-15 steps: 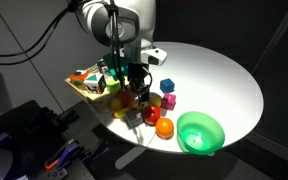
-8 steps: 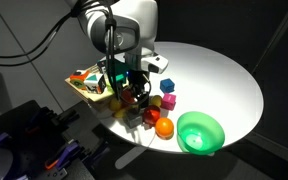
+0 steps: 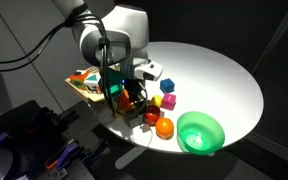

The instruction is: Put the grey building block on the tray

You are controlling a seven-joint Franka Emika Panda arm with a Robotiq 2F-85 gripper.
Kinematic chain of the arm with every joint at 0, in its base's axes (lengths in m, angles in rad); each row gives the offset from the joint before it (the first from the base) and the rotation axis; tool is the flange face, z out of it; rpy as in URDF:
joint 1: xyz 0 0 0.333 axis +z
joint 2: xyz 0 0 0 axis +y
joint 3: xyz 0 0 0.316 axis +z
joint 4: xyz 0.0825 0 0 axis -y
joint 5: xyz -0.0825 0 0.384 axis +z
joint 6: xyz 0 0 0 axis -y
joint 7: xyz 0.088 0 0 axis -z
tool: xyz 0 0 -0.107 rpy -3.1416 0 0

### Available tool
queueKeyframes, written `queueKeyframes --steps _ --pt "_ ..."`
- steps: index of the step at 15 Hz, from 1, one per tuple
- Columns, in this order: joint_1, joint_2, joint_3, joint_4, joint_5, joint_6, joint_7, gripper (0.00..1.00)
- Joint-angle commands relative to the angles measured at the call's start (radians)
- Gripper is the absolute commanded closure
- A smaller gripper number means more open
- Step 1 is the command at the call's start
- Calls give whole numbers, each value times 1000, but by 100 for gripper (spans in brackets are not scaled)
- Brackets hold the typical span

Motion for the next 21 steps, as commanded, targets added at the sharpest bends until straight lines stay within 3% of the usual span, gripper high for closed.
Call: queueKeyframes --steps 1,10,11,12,16,17,21 --pt "-23 4 19 -25 28 53 -59 0" --pt "-15 45 5 -32 4 114 -66 0" --pt "-12 49 2 -31 1 114 -62 25" --pt "-10 53 0 -30 -1 117 -60 25" --pt "-1 41 -8 -28 -8 88 -50 60" --pt "0 31 -9 -29 -10 77 -51 66" --pt "21 -27 -34 -44 -49 14 -43 69"
